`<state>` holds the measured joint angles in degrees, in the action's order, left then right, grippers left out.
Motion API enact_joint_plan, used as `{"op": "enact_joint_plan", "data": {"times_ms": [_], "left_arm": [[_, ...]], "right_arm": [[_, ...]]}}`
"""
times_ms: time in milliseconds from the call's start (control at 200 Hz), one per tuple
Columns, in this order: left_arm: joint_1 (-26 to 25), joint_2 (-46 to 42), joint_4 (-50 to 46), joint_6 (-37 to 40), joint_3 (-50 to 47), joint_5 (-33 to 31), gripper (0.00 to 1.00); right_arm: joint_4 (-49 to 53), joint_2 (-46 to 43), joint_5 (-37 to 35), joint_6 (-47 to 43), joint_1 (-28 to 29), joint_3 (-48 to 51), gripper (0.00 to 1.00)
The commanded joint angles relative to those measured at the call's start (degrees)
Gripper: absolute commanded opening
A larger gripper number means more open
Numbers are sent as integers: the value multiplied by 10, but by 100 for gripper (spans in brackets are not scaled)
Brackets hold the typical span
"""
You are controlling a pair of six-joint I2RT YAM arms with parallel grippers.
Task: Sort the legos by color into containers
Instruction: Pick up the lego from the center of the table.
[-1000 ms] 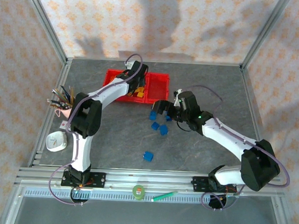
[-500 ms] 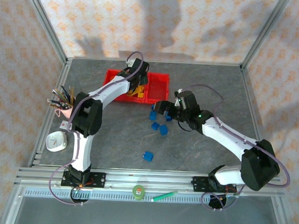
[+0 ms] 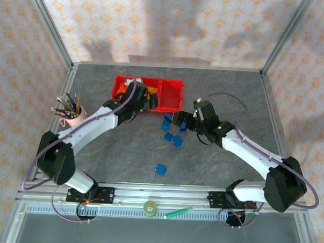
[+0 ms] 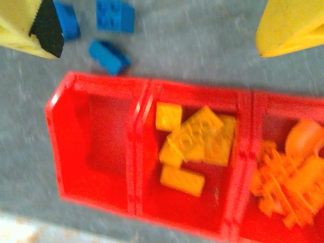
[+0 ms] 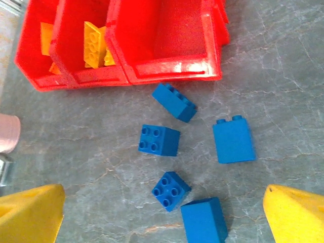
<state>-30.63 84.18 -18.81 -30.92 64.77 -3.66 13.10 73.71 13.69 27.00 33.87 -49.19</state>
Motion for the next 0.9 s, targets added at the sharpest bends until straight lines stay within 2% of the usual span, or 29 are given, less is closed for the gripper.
{"op": "enact_joint_plan", "data": {"times_ms": [0,260,496,896], "left_arm": [[-30,-52,25,-23,-59,17,99],[-104,-137,91,-77,-201,39,99],[-108,-206,119,-109,-294,45,99],[-107,-230,136,-128,-338,49,99]], "right_arm": [[2,21,-38,-22,11,16,100],[31,75,-67,-58,32,11,94],[49,121,-114,-56,86,15,85],[54,197,-142,-60,130,-15,67]]}}
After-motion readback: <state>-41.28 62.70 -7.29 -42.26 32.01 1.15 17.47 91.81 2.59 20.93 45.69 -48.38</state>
